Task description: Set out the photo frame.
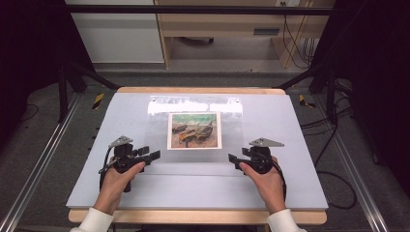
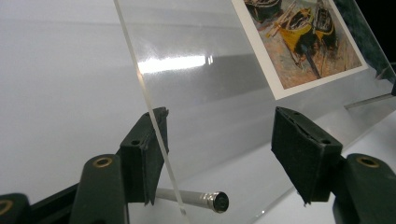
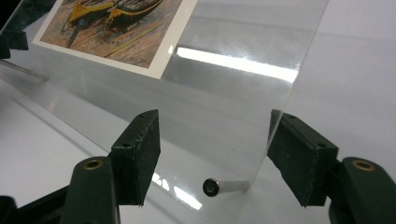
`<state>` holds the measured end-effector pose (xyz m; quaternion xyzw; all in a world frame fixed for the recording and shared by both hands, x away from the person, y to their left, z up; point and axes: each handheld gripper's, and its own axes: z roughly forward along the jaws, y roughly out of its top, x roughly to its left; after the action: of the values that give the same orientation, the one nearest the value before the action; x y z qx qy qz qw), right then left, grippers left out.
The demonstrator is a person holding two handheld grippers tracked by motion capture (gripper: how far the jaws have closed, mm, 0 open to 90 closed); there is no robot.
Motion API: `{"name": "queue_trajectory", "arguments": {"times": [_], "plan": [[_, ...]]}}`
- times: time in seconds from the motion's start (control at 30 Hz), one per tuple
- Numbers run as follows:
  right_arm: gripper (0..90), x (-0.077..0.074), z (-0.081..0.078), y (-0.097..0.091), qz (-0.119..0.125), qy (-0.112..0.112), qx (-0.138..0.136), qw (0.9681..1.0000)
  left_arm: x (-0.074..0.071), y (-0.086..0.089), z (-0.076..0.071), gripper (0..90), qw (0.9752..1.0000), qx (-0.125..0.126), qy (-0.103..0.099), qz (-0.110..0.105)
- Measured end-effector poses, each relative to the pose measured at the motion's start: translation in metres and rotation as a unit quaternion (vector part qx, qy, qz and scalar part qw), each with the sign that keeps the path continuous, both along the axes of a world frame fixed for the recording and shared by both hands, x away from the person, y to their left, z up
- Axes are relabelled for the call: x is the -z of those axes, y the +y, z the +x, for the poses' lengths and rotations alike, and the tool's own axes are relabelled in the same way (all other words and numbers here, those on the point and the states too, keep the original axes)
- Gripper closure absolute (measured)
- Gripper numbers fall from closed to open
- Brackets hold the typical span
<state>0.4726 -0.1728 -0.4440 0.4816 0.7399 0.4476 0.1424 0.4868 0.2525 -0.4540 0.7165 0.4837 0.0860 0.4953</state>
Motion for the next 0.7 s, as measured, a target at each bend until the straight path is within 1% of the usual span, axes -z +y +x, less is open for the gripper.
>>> {"name": "queue_trajectory", "arguments": {"times": [0.13, 0.2, 0.3, 0.57, 0.63, 0.67, 0.7], "plan": [[36.5, 0.0, -0.002, 0.0, -0.002, 0.003, 0.004, 1.0, 0.0, 0.0, -0.002, 35.8, 1.0, 0.002, 0.0, 0.004], [37.7, -0.001, -0.004, 0.0, -0.005, -0.001, 0.003, 1.0, 0.0, 0.0, -0.004, 36.1, 1.0, 0.003, -0.002, 0.006], [38.8, -0.001, -0.007, 0.0, -0.006, -0.001, 0.004, 1.0, 0.0, 0.001, -0.006, 36.5, 0.9999, 0.006, -0.003, 0.01], [40.2, -0.001, -0.01, 0.001, -0.017, -0.004, 0.002, 0.9998, 0.0, 0.002, -0.009, 37.4, 0.9998, 0.011, -0.004, 0.017], [40.6, -0.001, -0.012, 0.001, -0.019, -0.002, 0.003, 0.9998, 0.0, 0.002, -0.01, 37.7, 0.9997, 0.012, -0.005, 0.018], [41.1, -0.002, -0.013, 0.002, -0.021, -0.002, 0.004, 0.9998, 0.0, 0.002, -0.011, 37.9, 0.9996, 0.014, -0.005, 0.023], [41.1, -0.002, -0.013, 0.002, -0.021, -0.002, 0.004, 0.9998, 0.0, 0.002, -0.011, 38.0, 0.9996, 0.014, -0.005, 0.023]]}}
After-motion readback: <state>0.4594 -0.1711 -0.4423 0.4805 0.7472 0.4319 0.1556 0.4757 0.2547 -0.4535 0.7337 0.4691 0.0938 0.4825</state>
